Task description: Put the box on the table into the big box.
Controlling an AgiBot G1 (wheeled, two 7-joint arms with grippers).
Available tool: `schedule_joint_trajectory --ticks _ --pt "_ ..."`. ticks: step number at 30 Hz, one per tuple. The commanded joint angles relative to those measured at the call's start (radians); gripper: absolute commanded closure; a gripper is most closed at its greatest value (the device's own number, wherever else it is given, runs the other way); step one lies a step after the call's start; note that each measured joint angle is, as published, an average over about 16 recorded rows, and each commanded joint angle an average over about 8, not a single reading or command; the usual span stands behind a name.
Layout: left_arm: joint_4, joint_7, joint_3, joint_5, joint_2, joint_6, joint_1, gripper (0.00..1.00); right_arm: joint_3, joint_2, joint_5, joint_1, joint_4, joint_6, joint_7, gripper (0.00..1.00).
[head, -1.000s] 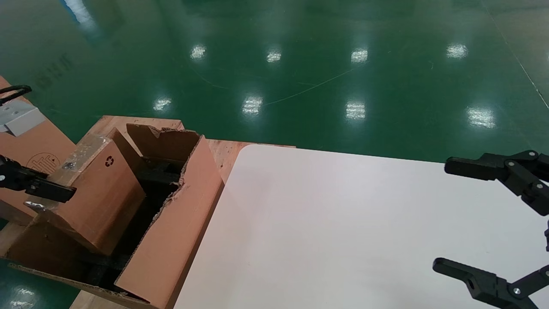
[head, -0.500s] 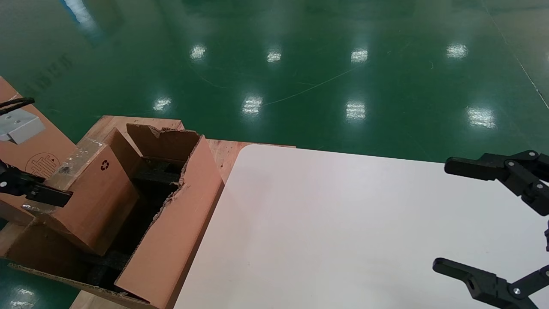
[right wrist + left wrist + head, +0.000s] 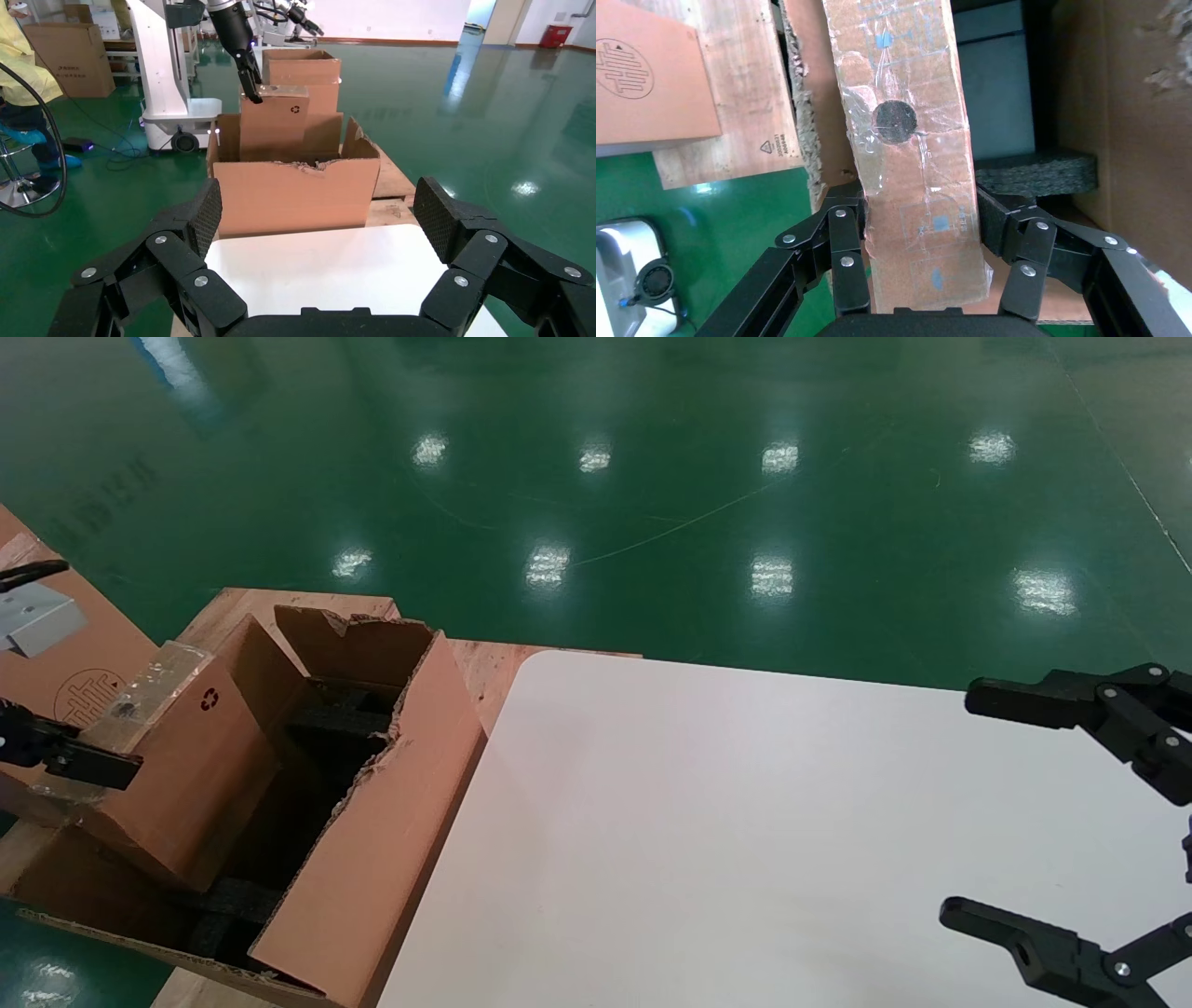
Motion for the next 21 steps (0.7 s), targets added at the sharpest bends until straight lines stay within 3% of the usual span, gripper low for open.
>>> schedule_joint_trajectory --ticks 1,21 --pt "-0.004 -0.003 0.002 0.008 -0.003 -0.004 0.001 1.00 0.000 0.000 0.000 0.000 0.000 0.000 0.000 0.00" --pt "-0.018 -0.020 0.019 0.037 -0.005 -0.094 0.048 1.00 -0.001 0.000 0.001 0.000 0.000 0.000 -0.001 0.00"
